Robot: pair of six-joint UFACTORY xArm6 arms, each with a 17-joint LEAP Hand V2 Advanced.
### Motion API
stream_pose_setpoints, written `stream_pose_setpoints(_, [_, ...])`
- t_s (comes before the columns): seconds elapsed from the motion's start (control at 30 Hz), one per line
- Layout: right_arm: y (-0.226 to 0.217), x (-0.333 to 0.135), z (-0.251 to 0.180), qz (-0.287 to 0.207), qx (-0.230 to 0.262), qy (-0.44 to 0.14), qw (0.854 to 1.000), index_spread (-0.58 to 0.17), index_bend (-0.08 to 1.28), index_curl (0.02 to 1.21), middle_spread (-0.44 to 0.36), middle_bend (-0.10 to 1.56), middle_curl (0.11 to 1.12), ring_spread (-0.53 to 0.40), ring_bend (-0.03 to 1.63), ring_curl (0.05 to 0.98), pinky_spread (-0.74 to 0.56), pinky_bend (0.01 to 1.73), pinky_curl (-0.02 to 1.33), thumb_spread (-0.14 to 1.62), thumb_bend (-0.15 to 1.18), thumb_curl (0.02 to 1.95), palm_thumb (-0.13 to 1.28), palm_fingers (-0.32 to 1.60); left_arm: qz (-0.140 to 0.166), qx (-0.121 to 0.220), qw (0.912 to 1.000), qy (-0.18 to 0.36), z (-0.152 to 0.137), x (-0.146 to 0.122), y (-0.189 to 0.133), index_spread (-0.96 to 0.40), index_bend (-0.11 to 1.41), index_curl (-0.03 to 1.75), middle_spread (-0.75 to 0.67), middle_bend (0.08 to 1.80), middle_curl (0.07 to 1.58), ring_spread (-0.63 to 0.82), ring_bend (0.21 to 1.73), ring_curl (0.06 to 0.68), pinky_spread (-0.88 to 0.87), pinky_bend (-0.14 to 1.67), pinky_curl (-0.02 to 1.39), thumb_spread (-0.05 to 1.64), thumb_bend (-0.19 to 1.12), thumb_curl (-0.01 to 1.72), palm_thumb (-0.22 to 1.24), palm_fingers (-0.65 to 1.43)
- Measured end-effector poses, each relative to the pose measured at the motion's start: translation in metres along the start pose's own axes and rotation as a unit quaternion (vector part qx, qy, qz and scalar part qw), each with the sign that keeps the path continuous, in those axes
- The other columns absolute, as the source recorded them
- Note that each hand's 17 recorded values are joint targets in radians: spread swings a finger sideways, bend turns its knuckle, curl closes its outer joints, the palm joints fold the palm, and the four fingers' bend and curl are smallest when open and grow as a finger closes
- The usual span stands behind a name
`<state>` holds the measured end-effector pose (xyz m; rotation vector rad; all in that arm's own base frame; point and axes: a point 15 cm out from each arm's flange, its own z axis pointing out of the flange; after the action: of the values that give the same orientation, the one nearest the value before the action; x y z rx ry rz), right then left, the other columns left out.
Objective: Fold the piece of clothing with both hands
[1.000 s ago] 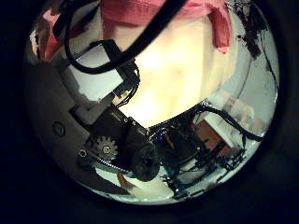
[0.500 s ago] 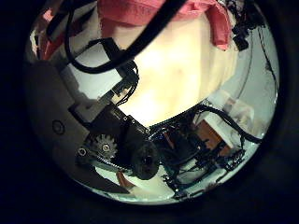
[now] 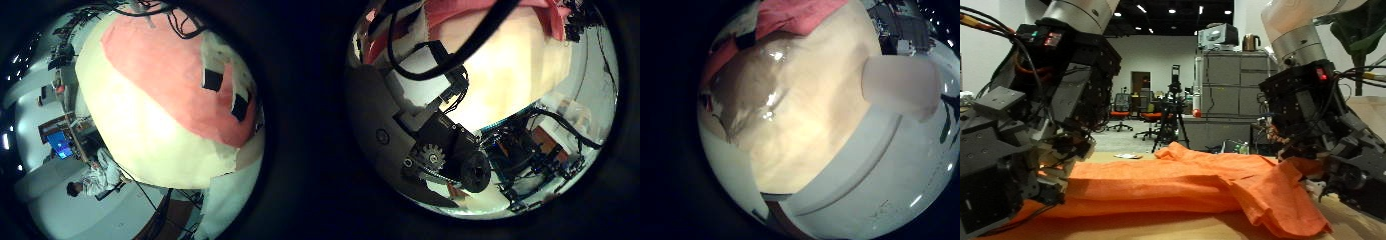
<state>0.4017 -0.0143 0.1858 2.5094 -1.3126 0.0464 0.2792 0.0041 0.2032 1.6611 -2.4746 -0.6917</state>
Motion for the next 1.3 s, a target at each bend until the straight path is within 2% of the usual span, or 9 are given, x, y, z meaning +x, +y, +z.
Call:
stream_pose_setpoints(0.17, [0.041,-0.009,-0.022,0.009,-0.005,-0.001,1.0,-0.317,0.98,0.8,-0.163,1.18,0.74,-0.241,1.27,0.615,-0.36,1.19,0.64,1.09,0.0,0.5,1.06,1.21,0.022,0.005,0.9996,0.018,-0.014,0.009,0.02,-0.73,0.5,1.19,-0.42,1.08,0.86,-0.47,1.22,0.505,-0.77,0.75,0.56,0.91,-0.02,0.7,0.77,1.1])
stream_pose_setpoints(0.3, [0.067,-0.02,-0.043,0.015,0.01,-0.01,1.0,-0.298,1.01,0.82,-0.153,1.22,0.75,-0.228,1.3,0.628,-0.33,1.22,0.67,1.12,-0.01,0.53,1.07,1.18,0.034,0.007,0.9989,0.032,-0.027,0.014,0.033,-0.74,0.49,1.2,-0.42,1.08,0.86,-0.47,1.22,0.505,-0.77,0.75,0.56,0.91,-0.02,0.7,0.77,1.1])
stream_pose_setpoints(0.57, [0.091,-0.046,-0.084,0.031,0.045,-0.048,0.997,-0.279,1.04,0.84,-0.143,1.24,0.75,-0.224,1.33,0.629,-0.3,1.24,0.68,1.13,-0.01,0.55,1.05,1.18,0.046,-0.004,0.9976,0.051,-0.055,0.016,0.058,-0.74,0.48,1.21,-0.43,1.08,0.86,-0.47,1.21,0.503,-0.78,0.74,0.57,0.91,-0.02,0.7,0.76,1.11])
stream_pose_setpoints(0.77, [0.071,-0.03,-0.13,0.047,0.093,-0.039,0.994,-0.273,1.04,0.84,-0.138,1.25,0.75,-0.219,1.34,0.624,-0.31,1.24,0.68,1.13,-0.01,0.57,1.05,1.18,0.03,0.019,0.9981,0.051,-0.087,-0.001,0.056,-0.75,0.47,1.21,-0.43,1.08,0.86,-0.47,1.21,0.503,-0.78,0.73,0.58,0.91,-0.02,0.7,0.76,1.11])
stream_pose_setpoints(0.97, [0.031,-0.003,-0.16,0.079,0.113,-0.052,0.989,-0.27,1.04,0.84,-0.14,1.26,0.74,-0.215,1.35,0.618,-0.31,1.24,0.68,1.12,-0.01,0.59,1.07,1.18,0.004,0.022,0.9977,0.064,-0.103,-0.033,0.044,-0.76,0.47,1.22,-0.43,1.07,0.86,-0.47,1.21,0.503,-0.78,0.72,0.58,0.91,-0.02,0.7,0.76,1.11])
stream_pose_setpoints(1.13, [-0.016,0.02,-0.165,0.096,0.111,-0.07,0.987,-0.268,1.04,0.84,-0.142,1.26,0.74,-0.213,1.36,0.613,-0.3,1.24,0.68,1.11,-0.01,0.6,1.09,1.18,-0.014,0.011,0.9964,0.083,-0.102,-0.062,0.027,-0.76,0.47,1.22,-0.43,1.07,0.86,-0.47,1.21,0.504,-0.79,0.72,0.58,0.91,-0.02,0.7,0.76,1.11])
stream_pose_setpoints(1.3, [-0.075,0.036,-0.148,0.103,0.093,-0.081,0.987,-0.266,1.04,0.84,-0.143,1.26,0.73,-0.212,1.36,0.609,-0.3,1.25,0.68,1.1,-0.01,0.61,1.08,1.18,-0.018,-0.011,0.9948,0.1,-0.089,-0.076,-0.005,-0.76,0.46,1.22,-0.43,1.07,0.86,-0.47,1.21,0.505,-0.79,0.71,0.59,0.91,-0.02,0.7,0.76,1.11])
